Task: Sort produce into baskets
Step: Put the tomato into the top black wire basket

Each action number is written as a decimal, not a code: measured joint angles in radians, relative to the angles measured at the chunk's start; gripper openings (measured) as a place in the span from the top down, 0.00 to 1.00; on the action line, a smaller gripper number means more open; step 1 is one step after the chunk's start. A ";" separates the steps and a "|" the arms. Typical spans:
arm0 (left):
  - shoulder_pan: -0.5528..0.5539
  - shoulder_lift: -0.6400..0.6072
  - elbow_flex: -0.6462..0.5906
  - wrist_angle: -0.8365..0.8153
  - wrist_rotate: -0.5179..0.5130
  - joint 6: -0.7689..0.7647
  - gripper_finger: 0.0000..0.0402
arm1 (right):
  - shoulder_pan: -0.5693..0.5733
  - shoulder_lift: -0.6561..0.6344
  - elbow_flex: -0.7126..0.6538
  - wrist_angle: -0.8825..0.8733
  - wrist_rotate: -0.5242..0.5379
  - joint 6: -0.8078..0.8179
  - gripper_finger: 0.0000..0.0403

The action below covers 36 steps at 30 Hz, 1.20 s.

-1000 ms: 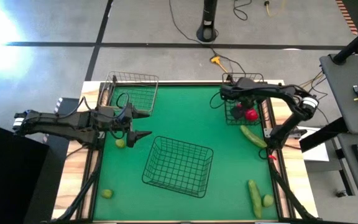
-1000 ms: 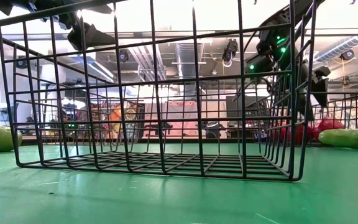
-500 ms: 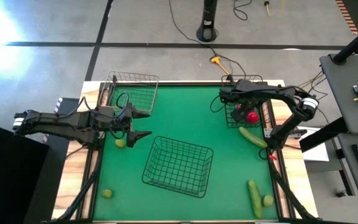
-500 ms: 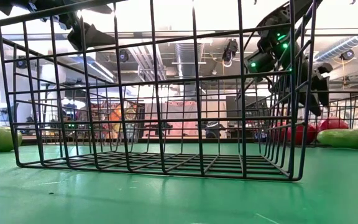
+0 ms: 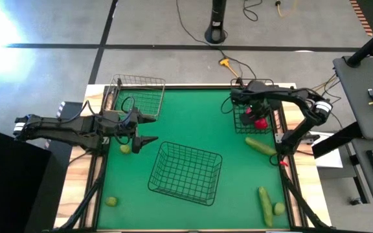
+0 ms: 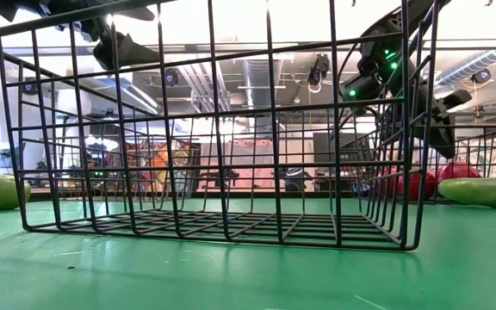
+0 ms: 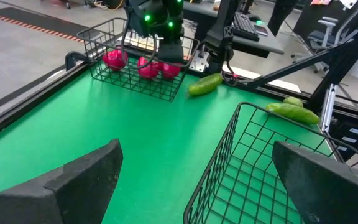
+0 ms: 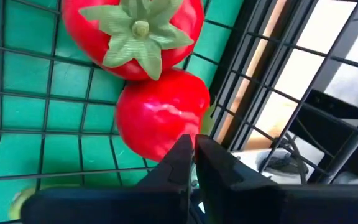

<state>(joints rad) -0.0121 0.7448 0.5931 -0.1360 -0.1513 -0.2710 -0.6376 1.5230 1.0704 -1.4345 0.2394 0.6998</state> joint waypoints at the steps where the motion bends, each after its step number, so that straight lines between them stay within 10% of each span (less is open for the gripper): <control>1: 0.000 0.000 0.000 0.000 0.000 0.000 0.01 | -0.006 0.000 -0.003 0.000 -0.003 0.000 0.97; 36: 0.000 0.000 0.000 -0.003 0.000 0.000 0.01 | 0.034 -0.003 0.006 0.292 -0.162 -0.191 0.97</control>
<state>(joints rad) -0.0124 0.7448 0.5930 -0.1390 -0.1509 -0.2710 -0.6038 1.5204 1.0768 -1.1428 0.0777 0.5084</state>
